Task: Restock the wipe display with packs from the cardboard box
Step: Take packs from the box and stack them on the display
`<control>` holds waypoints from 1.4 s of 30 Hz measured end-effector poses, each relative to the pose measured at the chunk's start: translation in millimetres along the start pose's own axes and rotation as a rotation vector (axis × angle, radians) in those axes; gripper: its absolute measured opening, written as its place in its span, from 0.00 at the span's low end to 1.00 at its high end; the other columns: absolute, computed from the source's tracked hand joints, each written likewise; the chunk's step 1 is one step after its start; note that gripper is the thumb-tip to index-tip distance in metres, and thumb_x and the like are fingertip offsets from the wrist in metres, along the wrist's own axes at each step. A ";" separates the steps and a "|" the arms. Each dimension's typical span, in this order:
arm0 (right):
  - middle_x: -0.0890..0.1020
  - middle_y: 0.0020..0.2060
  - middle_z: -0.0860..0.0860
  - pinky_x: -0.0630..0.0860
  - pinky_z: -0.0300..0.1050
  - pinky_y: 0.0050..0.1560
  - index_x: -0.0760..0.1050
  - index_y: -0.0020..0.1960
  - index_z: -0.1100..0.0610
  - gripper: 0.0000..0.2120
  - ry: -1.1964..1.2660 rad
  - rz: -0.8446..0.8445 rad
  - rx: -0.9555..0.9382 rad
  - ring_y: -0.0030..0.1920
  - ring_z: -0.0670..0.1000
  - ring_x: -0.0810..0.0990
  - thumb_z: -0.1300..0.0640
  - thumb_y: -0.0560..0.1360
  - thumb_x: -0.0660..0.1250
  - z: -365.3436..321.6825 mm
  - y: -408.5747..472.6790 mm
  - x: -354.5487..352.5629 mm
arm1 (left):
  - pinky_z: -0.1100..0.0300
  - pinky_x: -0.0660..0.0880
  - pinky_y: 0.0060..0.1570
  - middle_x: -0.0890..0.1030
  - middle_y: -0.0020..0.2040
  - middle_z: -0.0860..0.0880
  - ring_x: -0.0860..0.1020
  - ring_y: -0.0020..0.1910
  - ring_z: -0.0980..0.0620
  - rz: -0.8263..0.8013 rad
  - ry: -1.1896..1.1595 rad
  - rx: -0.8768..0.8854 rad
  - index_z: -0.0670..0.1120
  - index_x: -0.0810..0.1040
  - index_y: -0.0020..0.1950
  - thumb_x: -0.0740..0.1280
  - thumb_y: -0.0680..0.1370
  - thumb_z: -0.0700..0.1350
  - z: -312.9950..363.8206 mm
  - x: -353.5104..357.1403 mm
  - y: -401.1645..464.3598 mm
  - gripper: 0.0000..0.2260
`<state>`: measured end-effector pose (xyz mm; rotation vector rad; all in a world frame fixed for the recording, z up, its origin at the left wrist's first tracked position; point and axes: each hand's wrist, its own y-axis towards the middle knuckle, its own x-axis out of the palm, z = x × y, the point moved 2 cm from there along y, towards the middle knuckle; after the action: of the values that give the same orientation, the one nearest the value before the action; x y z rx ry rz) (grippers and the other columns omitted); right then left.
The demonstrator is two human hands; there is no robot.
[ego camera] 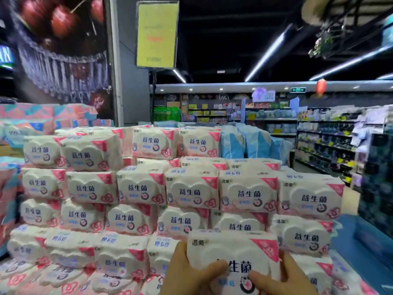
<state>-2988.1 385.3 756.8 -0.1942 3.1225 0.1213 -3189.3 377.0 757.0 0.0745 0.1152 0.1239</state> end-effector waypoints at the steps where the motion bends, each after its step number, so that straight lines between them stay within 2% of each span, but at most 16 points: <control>1: 0.81 0.41 0.38 0.72 0.24 0.27 0.73 0.48 0.45 0.25 -0.020 0.005 -0.060 0.38 0.35 0.80 0.61 0.58 0.80 -12.7 10.4 3.0 | 0.59 0.80 0.46 0.82 0.50 0.53 0.81 0.48 0.56 0.046 -0.046 0.043 0.52 0.72 0.55 0.82 0.49 0.54 8.0 -7.3 8.9 0.38; 4: 0.80 0.44 0.41 0.74 0.24 0.31 0.71 0.52 0.46 0.24 -0.043 0.016 -0.157 0.38 0.37 0.80 0.64 0.63 0.77 -55.9 46.5 14.8 | 0.45 0.81 0.48 0.79 0.53 0.48 0.82 0.50 0.49 0.120 -0.069 0.201 0.52 0.68 0.53 0.83 0.47 0.55 47.9 -32.8 40.1 0.41; 8: 0.83 0.50 0.50 0.80 0.51 0.52 0.71 0.57 0.50 0.32 -0.113 0.025 -0.266 0.49 0.50 0.83 0.54 0.56 0.79 -102.7 96.2 37.2 | 0.44 0.82 0.42 0.76 0.56 0.46 0.81 0.52 0.45 0.084 -0.049 0.340 0.47 0.63 0.59 0.80 0.57 0.50 104.1 -57.6 85.1 0.38; 11: 0.83 0.49 0.49 0.79 0.43 0.48 0.72 0.56 0.50 0.27 -0.150 0.051 -0.352 0.49 0.47 0.82 0.57 0.61 0.79 -127.2 127.0 47.5 | 0.53 0.82 0.32 0.74 0.57 0.45 0.80 0.52 0.45 0.057 -0.016 0.369 0.46 0.63 0.60 0.77 0.62 0.46 130.7 -67.5 113.0 0.33; 14: 0.81 0.48 0.47 0.76 0.35 0.42 0.71 0.52 0.47 0.22 -0.160 0.041 -0.376 0.46 0.42 0.80 0.58 0.64 0.78 -133.3 156.1 50.4 | 0.60 0.81 0.31 0.73 0.58 0.43 0.79 0.52 0.47 0.064 0.020 0.403 0.45 0.63 0.59 0.76 0.63 0.45 139.7 -69.5 139.4 0.31; 17: 0.81 0.51 0.49 0.75 0.36 0.40 0.69 0.62 0.53 0.30 -0.150 0.070 -0.362 0.47 0.43 0.80 0.56 0.64 0.78 -135.2 180.0 46.8 | 0.59 0.83 0.35 0.74 0.57 0.44 0.80 0.53 0.45 0.077 0.050 0.421 0.45 0.63 0.60 0.76 0.66 0.44 143.7 -66.5 164.2 0.29; 22: 0.79 0.56 0.53 0.77 0.44 0.50 0.67 0.64 0.56 0.33 -0.141 0.096 -0.337 0.53 0.52 0.79 0.55 0.64 0.78 -148.9 215.9 36.1 | 0.59 0.82 0.40 0.75 0.57 0.43 0.79 0.54 0.44 0.102 0.103 0.433 0.42 0.65 0.61 0.75 0.69 0.42 157.2 -57.5 205.5 0.26; 24: 0.77 0.58 0.53 0.76 0.46 0.52 0.65 0.64 0.55 0.33 -0.154 0.126 -0.349 0.55 0.53 0.77 0.54 0.65 0.78 -157.4 230.3 33.0 | 0.59 0.83 0.40 0.78 0.57 0.42 0.80 0.54 0.45 0.109 0.135 0.455 0.40 0.68 0.62 0.77 0.67 0.46 164.8 -53.3 221.6 0.29; 27: 0.75 0.59 0.52 0.73 0.43 0.50 0.63 0.68 0.56 0.34 -0.162 0.151 -0.395 0.54 0.50 0.74 0.54 0.68 0.75 -164.4 249.2 32.6 | 0.48 0.82 0.47 0.78 0.58 0.44 0.80 0.55 0.45 0.156 0.174 0.458 0.44 0.69 0.62 0.77 0.63 0.55 167.1 -50.0 241.4 0.34; 29: 0.73 0.59 0.49 0.72 0.40 0.48 0.61 0.70 0.56 0.35 -0.240 0.131 -0.379 0.54 0.48 0.73 0.55 0.69 0.75 -156.1 260.9 34.2 | 0.45 0.80 0.52 0.78 0.56 0.46 0.79 0.55 0.45 0.211 0.355 0.456 0.46 0.68 0.62 0.75 0.65 0.56 158.2 -47.8 247.7 0.32; 31: 0.72 0.61 0.48 0.74 0.33 0.41 0.59 0.72 0.55 0.37 -0.310 0.103 -0.331 0.53 0.48 0.72 0.56 0.69 0.75 -142.8 268.6 36.4 | 0.44 0.76 0.55 0.79 0.56 0.45 0.77 0.56 0.43 0.320 0.646 0.427 0.46 0.63 0.67 0.74 0.63 0.61 146.3 -43.9 245.4 0.39; 32: 0.72 0.62 0.48 0.74 0.32 0.41 0.57 0.72 0.55 0.38 -0.341 0.093 -0.309 0.53 0.48 0.71 0.56 0.69 0.75 -139.2 270.6 36.9 | 0.46 0.74 0.58 0.78 0.58 0.44 0.76 0.59 0.42 0.366 0.695 0.426 0.45 0.59 0.71 0.75 0.64 0.60 141.4 -40.5 242.9 0.43; 34: 0.72 0.64 0.52 0.74 0.39 0.49 0.56 0.72 0.55 0.40 -0.429 0.098 -0.299 0.54 0.49 0.72 0.53 0.68 0.75 -138.9 275.3 36.4 | 0.51 0.69 0.61 0.75 0.63 0.44 0.73 0.63 0.44 0.383 0.614 0.423 0.45 0.52 0.75 0.76 0.67 0.51 136.5 -35.5 239.9 0.45; 36: 0.73 0.63 0.53 0.74 0.44 0.51 0.58 0.70 0.56 0.38 -0.473 0.120 -0.298 0.55 0.51 0.74 0.52 0.68 0.75 -142.7 278.4 36.5 | 0.56 0.69 0.57 0.74 0.65 0.44 0.73 0.61 0.47 0.398 0.553 0.445 0.45 0.55 0.74 0.76 0.68 0.47 137.5 -33.9 239.6 0.42; 39: 0.76 0.60 0.54 0.74 0.43 0.45 0.64 0.65 0.55 0.32 -0.438 0.182 -0.310 0.50 0.51 0.76 0.50 0.67 0.75 -144.7 281.9 39.5 | 0.59 0.67 0.46 0.78 0.59 0.42 0.76 0.51 0.45 0.402 0.565 0.453 0.45 0.60 0.70 0.75 0.69 0.47 138.5 -38.0 245.2 0.35; 42: 0.77 0.59 0.53 0.76 0.40 0.40 0.64 0.65 0.56 0.33 -0.415 0.213 -0.324 0.50 0.51 0.77 0.51 0.66 0.76 -138.7 281.0 41.2 | 0.58 0.70 0.47 0.78 0.58 0.42 0.76 0.49 0.45 0.342 0.652 0.474 0.46 0.65 0.68 0.75 0.70 0.46 135.2 -41.2 251.9 0.31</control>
<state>-3064.7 647.4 916.0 0.1464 2.6807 0.5888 -3243.8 611.9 915.9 0.5288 0.7843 0.4598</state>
